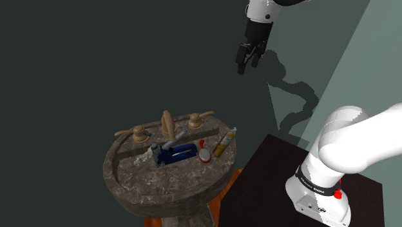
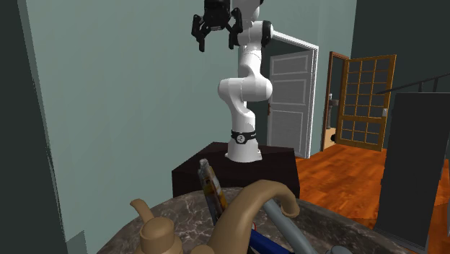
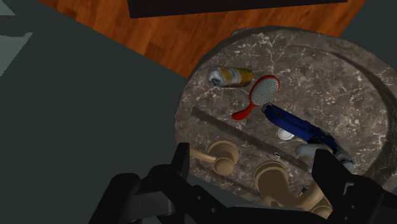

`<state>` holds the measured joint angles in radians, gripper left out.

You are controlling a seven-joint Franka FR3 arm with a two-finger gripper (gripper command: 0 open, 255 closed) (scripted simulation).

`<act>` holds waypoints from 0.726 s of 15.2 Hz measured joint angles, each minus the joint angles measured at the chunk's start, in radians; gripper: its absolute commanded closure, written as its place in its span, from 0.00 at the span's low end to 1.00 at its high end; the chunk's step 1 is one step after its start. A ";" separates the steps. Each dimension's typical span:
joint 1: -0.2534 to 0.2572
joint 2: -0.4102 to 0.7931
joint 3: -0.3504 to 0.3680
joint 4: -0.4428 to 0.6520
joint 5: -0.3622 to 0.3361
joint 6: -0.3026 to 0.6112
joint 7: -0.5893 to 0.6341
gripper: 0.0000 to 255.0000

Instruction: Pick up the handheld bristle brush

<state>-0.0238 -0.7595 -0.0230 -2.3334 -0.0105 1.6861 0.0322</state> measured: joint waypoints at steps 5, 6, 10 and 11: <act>-0.002 0.059 0.018 -0.045 0.014 0.073 0.042 0.00; -0.001 0.082 0.027 -0.056 0.021 0.096 0.060 0.00; -0.003 0.186 0.047 -0.097 0.038 0.199 0.111 0.00; 0.000 0.208 0.058 -0.111 0.045 0.225 0.130 0.00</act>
<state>-0.0243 -0.5514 0.0346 -2.4440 0.0347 1.9108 0.1626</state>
